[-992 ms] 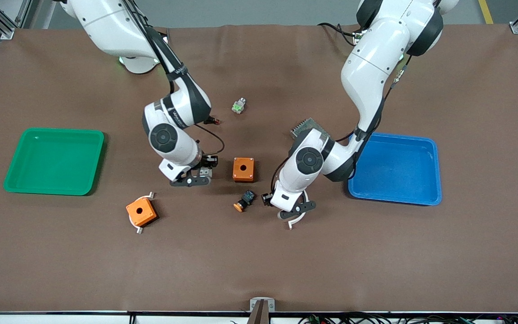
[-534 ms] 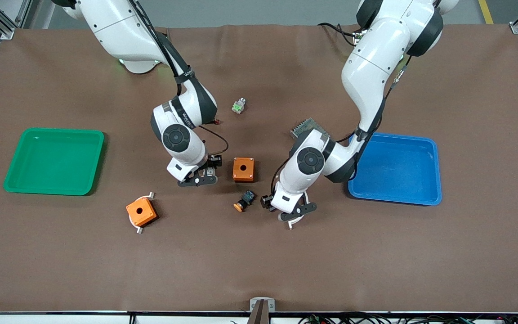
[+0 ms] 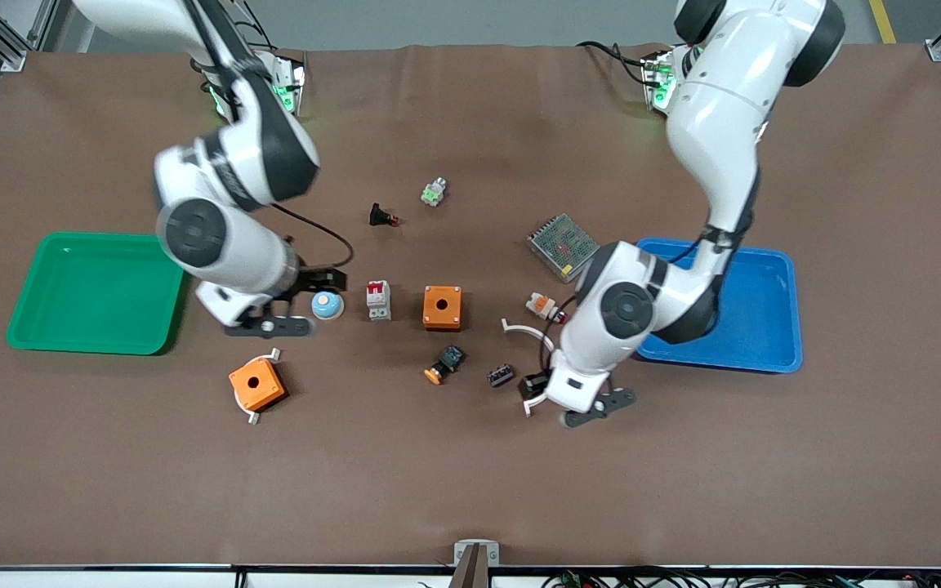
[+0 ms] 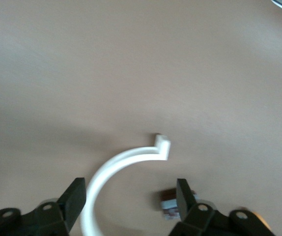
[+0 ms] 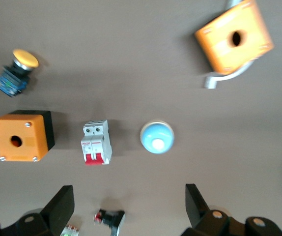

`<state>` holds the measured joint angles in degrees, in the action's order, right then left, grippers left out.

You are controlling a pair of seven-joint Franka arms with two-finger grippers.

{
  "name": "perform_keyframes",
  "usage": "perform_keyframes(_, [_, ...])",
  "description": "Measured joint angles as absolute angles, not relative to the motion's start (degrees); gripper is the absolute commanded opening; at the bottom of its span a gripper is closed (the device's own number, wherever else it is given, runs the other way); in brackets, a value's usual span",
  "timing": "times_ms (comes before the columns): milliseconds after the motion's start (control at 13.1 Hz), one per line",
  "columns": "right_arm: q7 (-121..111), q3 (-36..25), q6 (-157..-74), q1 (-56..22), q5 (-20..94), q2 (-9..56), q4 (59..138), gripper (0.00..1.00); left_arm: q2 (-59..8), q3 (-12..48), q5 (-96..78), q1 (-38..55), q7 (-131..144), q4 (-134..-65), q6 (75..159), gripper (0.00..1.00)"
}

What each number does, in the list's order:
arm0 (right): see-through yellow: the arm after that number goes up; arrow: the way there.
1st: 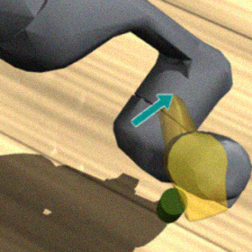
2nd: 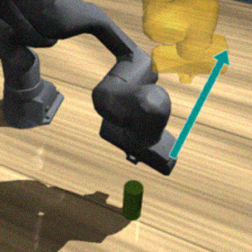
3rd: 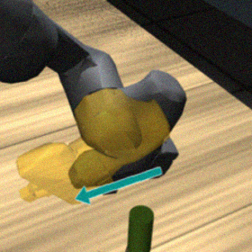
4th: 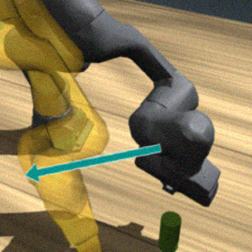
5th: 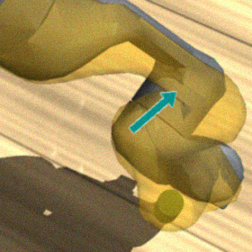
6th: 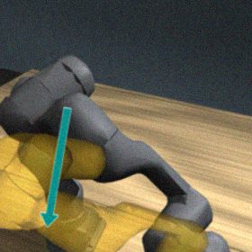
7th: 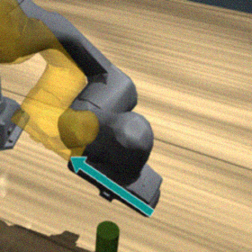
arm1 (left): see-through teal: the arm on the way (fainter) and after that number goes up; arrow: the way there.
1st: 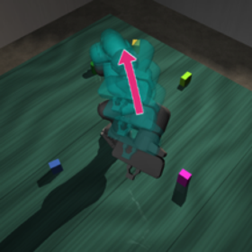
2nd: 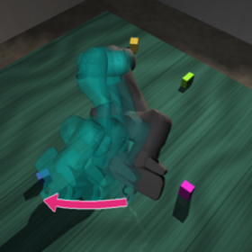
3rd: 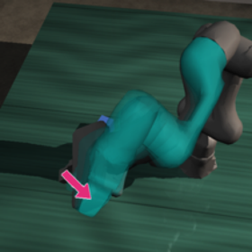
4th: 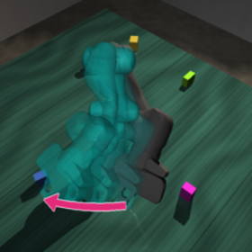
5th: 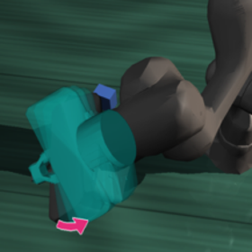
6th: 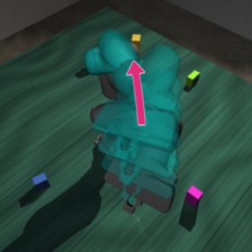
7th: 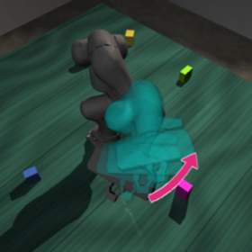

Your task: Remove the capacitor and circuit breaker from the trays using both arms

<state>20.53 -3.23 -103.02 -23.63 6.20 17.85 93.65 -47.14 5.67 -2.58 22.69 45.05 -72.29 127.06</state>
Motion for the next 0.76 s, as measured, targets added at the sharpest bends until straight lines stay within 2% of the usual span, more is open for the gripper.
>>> perform_keyframes(305, [15.49,-3.37,-96.02,-16.41,5.78,9.86,92.36,1.00,-39.13,5.76,-2.56,16.46,34.80,-72.97,112.29,0.88])
perform_keyframes(458, [8.97,-3.43,-93.35,-11.69,5.66,6.10,92.36,1.00,-34.72,5.73,-2.54,13.15,27.34,-74.43,106.54,1.00])
perform_keyframes(763, [1.07,-3.50,-89.37,-4.15,4.23,1.71,92.43,1.00,-25.00,5.68,-1.09,5.13,15.63,-78.09,95.02,1.00])
